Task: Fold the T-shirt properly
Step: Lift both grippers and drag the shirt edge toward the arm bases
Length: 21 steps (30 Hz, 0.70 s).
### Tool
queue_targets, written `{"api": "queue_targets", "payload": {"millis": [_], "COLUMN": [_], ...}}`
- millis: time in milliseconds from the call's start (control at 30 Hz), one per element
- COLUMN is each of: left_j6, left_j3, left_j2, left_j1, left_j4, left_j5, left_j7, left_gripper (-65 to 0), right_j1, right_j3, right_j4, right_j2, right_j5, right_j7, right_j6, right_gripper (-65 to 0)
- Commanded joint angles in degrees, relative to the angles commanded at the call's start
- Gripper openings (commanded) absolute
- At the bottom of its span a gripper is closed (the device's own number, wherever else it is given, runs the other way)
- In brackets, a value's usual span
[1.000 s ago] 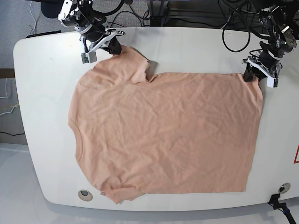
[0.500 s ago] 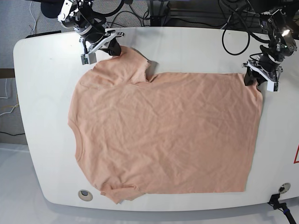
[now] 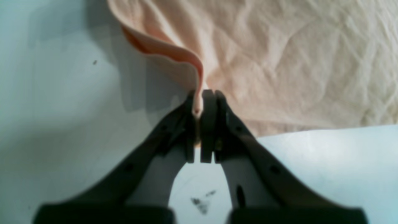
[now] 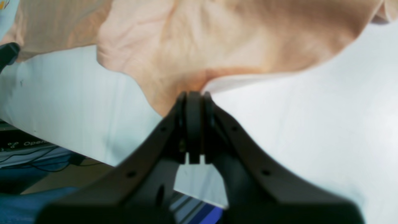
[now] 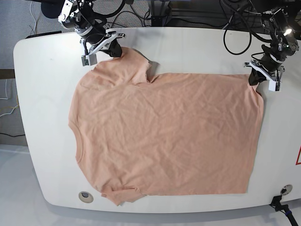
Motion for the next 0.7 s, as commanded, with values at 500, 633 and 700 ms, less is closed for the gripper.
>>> {"api": "queue_targets", "payload": {"millis": [500, 633, 700], "left_j6": [0.0, 0.0, 0.0], "left_j3": [-1.5, -1.3, -1.3], "left_j2": [2.2, 4.0, 4.3], "left_j1": [16.8, 20.8, 21.4], "left_j4": [14.7, 18.5, 20.2], "left_j5": [-0.3, -0.3, -0.3], "left_j7": [0.1, 0.1, 0.1], "left_gripper": [-65.0, -65.0, -65.0], "right_j1": [-11.3, -13.5, -12.8], "right_j3": [0.2, 0.1, 0.2], "right_j4": [4.5, 4.5, 4.5], "right_j2": [0.0, 3.7, 5.6], "right_j5": [1.0, 8.2, 12.7], "right_j7": [0.0, 0.0, 0.0], "right_j6": [0.62, 0.44, 0.09], "right_gripper": [-65.0, -65.0, -65.0]}}
